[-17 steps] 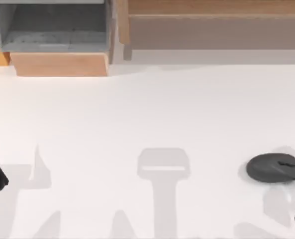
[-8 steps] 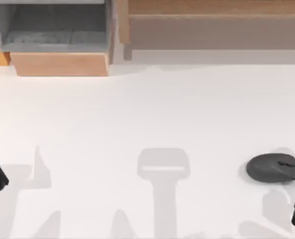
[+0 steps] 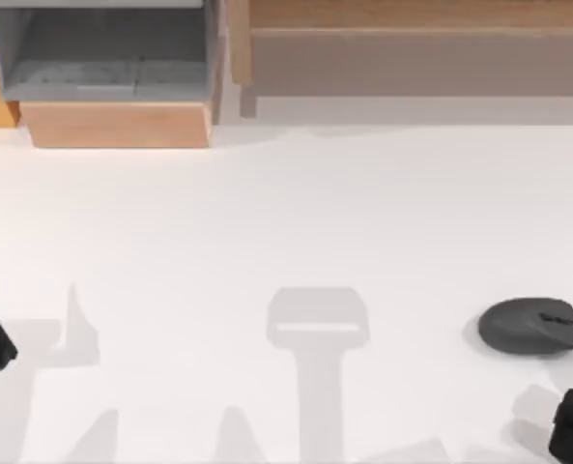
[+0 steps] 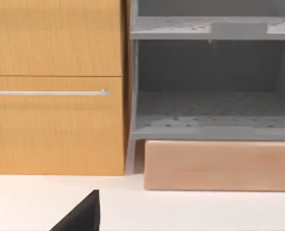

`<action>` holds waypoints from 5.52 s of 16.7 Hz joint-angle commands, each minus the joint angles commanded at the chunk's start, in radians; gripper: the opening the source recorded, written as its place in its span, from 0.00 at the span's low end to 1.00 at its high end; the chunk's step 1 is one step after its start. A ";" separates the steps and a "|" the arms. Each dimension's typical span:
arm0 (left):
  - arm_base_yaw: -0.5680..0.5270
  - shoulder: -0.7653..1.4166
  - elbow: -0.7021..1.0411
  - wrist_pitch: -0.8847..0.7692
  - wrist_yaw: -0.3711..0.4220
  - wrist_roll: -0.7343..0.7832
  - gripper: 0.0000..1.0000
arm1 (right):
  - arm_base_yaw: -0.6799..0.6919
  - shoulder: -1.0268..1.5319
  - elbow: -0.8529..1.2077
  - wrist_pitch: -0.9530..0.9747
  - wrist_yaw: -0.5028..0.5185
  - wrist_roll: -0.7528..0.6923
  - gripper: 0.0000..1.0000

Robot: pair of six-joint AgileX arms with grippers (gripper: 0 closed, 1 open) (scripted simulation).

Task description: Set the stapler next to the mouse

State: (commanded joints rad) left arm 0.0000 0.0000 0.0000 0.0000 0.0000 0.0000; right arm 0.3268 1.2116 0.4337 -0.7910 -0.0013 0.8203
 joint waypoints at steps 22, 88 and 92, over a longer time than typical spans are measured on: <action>0.000 0.000 0.000 0.000 0.000 0.000 1.00 | 0.000 0.000 0.000 0.000 0.000 0.000 0.00; 0.000 0.000 0.000 0.000 0.000 0.000 1.00 | -0.155 0.880 1.095 -0.065 -0.036 -0.589 0.00; 0.000 0.000 0.000 0.000 0.000 0.000 1.00 | -0.153 0.894 1.113 -0.011 -0.040 -0.588 0.00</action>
State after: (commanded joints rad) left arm 0.0000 0.0000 0.0000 0.0000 0.0000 0.0000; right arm 0.1739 2.1057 1.5469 -0.8015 -0.0412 0.2326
